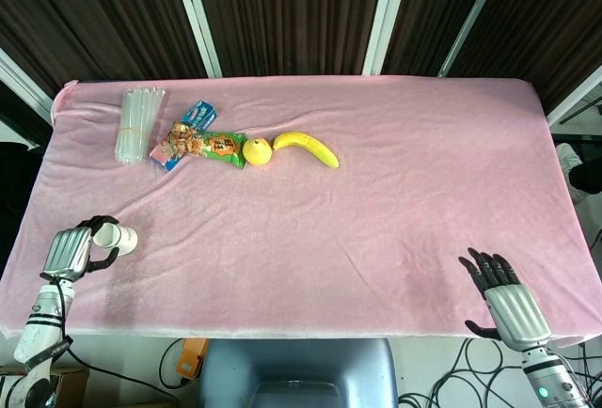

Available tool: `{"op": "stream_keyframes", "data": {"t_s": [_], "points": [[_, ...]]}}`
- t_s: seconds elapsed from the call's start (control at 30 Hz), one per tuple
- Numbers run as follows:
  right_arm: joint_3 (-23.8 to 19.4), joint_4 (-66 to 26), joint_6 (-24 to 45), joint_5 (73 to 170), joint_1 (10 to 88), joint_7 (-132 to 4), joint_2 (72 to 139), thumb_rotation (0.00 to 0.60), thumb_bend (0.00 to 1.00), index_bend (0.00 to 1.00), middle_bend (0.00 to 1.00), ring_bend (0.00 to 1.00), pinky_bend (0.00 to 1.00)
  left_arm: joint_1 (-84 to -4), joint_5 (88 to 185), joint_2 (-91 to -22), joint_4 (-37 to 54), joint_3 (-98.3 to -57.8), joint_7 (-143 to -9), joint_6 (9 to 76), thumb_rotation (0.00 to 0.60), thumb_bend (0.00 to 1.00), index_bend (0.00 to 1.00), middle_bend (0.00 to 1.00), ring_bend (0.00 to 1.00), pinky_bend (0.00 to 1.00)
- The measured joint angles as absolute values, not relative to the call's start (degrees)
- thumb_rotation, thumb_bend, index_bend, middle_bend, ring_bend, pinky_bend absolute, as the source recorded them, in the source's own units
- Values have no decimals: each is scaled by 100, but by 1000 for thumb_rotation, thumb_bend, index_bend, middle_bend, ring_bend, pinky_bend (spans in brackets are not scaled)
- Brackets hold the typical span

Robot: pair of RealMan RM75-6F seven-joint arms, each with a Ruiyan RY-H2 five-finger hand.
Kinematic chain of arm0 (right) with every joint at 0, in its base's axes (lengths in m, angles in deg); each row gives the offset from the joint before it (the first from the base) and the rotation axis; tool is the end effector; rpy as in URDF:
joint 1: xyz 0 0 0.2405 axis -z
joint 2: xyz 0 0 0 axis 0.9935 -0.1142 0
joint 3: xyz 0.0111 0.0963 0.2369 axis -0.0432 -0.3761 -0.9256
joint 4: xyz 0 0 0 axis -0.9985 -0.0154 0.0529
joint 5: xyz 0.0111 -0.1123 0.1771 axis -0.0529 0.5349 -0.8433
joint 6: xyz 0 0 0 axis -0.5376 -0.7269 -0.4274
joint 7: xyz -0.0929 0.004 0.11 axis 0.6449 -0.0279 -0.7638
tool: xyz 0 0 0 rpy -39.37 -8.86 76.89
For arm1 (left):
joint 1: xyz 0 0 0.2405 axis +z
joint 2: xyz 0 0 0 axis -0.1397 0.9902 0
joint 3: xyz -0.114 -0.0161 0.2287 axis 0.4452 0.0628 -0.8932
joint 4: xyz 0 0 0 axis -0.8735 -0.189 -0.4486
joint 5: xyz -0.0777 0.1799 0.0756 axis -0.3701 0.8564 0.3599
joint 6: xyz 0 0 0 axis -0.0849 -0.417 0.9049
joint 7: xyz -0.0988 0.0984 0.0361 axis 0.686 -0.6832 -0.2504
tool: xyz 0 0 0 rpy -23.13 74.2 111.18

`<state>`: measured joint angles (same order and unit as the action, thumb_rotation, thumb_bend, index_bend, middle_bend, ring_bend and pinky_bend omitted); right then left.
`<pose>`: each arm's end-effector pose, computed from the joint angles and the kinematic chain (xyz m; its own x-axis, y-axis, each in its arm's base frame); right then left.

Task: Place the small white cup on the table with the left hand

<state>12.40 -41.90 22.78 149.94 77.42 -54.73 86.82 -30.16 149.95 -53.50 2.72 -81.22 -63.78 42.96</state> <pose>-0.2972 -0.1530 0.1094 0.4673 -0.2572 0.8459 -0.8839 -0.1547 0.4413 -0.3397 0.2956 0.0858 0.3075 0.1624 0.9376 0.9501 0.0014 -0.3119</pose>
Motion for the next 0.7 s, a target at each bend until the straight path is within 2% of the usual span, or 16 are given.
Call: {"op": "stream_keyframes", "data": {"t_s": [0.2,0.47,0.6,0.63,0.7], "points": [[1239,-4196,2274,14984,7740,-5473,8680,600,252,0,0,0,0,-2999,15059,-5430,225,-8166,-6376,4228,600,393,389,403,333,516],[1238,-4187,2285,14978,7744,-5483,8681,600,252,0,0,0,0,-3022,15039,-5555,-12,-8175,-6269,3993,600,383,293,331,291,452],[1238,-4190,2272,14973,7738,-5465,8689,600,252,0,0,0,0,-3038,15127,-5521,-27,-8220,-6233,3924,600,376,149,222,195,368],[1237,-4192,2275,14972,7739,-5464,8689,600,253,0,0,0,0,-3043,15139,-5508,-28,-8234,-6235,3898,600,371,78,147,131,322],[1239,-4190,2280,14976,7741,-5465,8689,600,252,0,0,0,0,-3057,15176,-5458,-18,-8276,-6242,3817,600,362,17,51,47,262]]}}
